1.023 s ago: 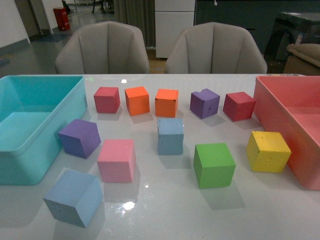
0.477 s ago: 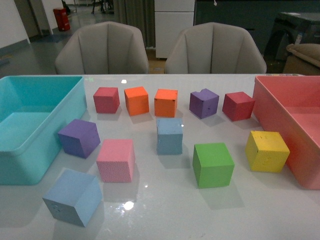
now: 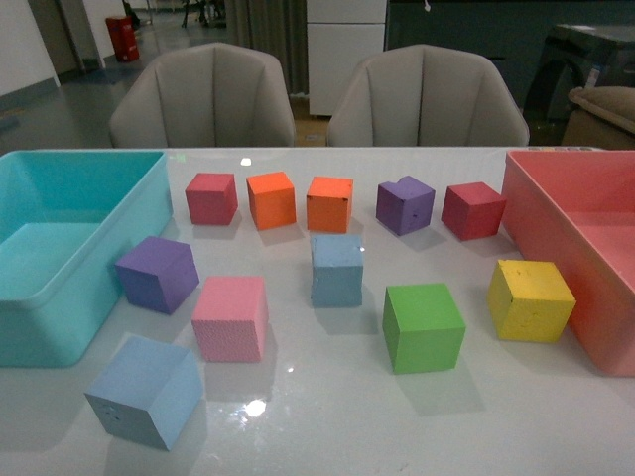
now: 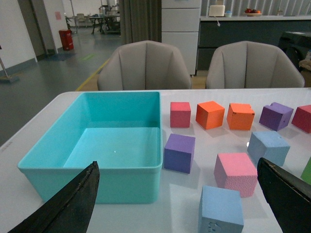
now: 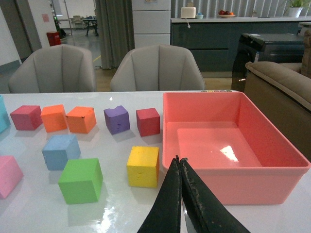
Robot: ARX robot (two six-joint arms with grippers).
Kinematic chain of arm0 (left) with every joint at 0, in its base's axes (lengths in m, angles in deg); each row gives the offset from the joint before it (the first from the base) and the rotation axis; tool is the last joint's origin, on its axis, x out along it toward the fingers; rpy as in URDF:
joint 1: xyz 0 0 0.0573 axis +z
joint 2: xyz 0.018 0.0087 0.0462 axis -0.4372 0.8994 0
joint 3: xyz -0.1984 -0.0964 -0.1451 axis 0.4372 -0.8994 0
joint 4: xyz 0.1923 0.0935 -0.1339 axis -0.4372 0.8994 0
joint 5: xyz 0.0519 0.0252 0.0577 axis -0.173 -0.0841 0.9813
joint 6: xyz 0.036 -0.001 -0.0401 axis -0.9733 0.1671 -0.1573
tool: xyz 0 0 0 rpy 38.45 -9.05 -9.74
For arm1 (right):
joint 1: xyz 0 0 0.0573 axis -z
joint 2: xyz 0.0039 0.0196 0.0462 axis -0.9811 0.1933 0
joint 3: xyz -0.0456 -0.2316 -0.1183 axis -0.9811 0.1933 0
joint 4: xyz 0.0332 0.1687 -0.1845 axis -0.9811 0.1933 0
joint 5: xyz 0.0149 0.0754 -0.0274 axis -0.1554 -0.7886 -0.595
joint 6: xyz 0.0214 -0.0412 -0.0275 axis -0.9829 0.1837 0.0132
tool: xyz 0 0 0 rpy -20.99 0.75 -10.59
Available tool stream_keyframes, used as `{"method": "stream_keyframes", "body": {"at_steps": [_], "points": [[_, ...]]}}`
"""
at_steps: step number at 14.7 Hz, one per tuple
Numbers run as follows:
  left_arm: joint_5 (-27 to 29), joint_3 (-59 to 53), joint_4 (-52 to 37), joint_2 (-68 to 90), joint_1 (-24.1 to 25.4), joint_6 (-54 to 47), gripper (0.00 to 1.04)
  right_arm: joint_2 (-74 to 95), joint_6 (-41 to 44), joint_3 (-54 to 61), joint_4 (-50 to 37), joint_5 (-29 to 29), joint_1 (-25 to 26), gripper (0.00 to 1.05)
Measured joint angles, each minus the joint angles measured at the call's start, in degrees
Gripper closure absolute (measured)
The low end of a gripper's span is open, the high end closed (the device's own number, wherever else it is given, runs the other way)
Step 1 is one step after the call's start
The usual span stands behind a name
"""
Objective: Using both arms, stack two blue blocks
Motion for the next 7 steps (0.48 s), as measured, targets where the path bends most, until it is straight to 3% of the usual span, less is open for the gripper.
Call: {"method": "stream_keyframes", "body": {"at_steps": [2, 3, 7], "points": [[0.0, 0.0, 0.0, 0.0, 0.0, 0.0, 0.07, 0.0, 0.0, 0.0, -0.1, 0.0, 0.0, 1.03], [0.0, 0.0, 0.0, 0.0, 0.0, 0.0, 0.07, 0.0, 0.0, 0.0, -0.1, 0.0, 0.0, 0.94], [0.0, 0.0, 0.0, 0.0, 0.0, 0.0, 0.07, 0.0, 0.0, 0.0, -0.1, 0.0, 0.0, 0.38]]}}
